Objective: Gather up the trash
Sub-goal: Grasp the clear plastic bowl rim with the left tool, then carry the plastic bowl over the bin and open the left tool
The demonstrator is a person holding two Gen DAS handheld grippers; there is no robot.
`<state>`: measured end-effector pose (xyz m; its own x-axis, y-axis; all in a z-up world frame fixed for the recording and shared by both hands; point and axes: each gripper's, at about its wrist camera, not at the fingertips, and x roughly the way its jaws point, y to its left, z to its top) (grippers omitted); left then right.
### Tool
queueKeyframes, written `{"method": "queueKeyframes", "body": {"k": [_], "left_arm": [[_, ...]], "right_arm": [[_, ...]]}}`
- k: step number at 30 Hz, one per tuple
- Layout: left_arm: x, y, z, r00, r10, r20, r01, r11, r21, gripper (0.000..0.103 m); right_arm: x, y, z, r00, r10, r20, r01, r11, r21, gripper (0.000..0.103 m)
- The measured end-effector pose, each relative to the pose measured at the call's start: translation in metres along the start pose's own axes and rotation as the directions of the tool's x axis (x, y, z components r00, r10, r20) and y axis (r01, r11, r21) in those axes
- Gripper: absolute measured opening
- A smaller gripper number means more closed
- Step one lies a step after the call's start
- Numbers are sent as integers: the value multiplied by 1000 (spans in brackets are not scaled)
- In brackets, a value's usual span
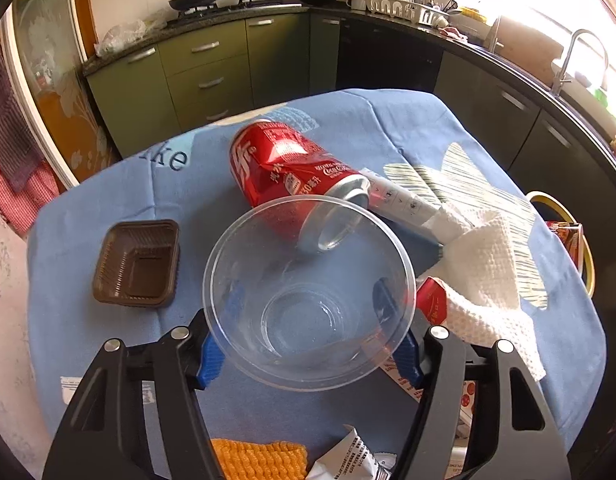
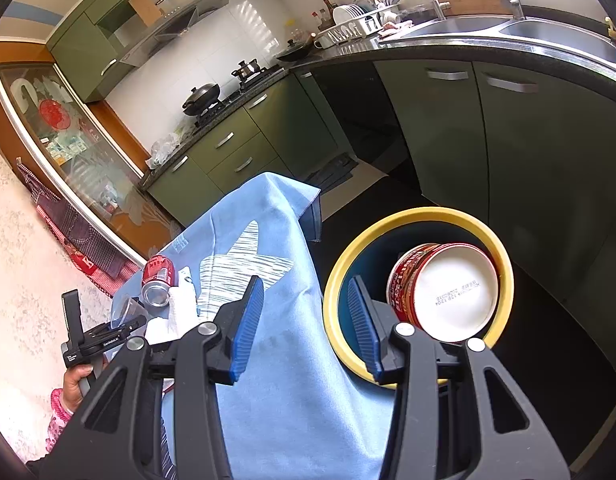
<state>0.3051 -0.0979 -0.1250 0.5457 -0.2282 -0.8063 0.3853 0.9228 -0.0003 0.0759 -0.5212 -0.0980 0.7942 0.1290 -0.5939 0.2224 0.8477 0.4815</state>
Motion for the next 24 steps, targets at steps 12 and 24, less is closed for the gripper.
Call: {"method": "queueKeyframes", "body": {"k": [12, 24], "left_arm": [[-59, -12, 0, 994, 48, 99, -54, 997, 56, 65], [-102, -140, 31, 970, -236, 53, 214, 939, 270, 66]], "right_arm": [[-3, 5, 0, 1000, 13, 6, -13, 1000, -14, 43], [-38, -24, -5, 997, -2, 78, 1, 1000, 23, 43]]}}
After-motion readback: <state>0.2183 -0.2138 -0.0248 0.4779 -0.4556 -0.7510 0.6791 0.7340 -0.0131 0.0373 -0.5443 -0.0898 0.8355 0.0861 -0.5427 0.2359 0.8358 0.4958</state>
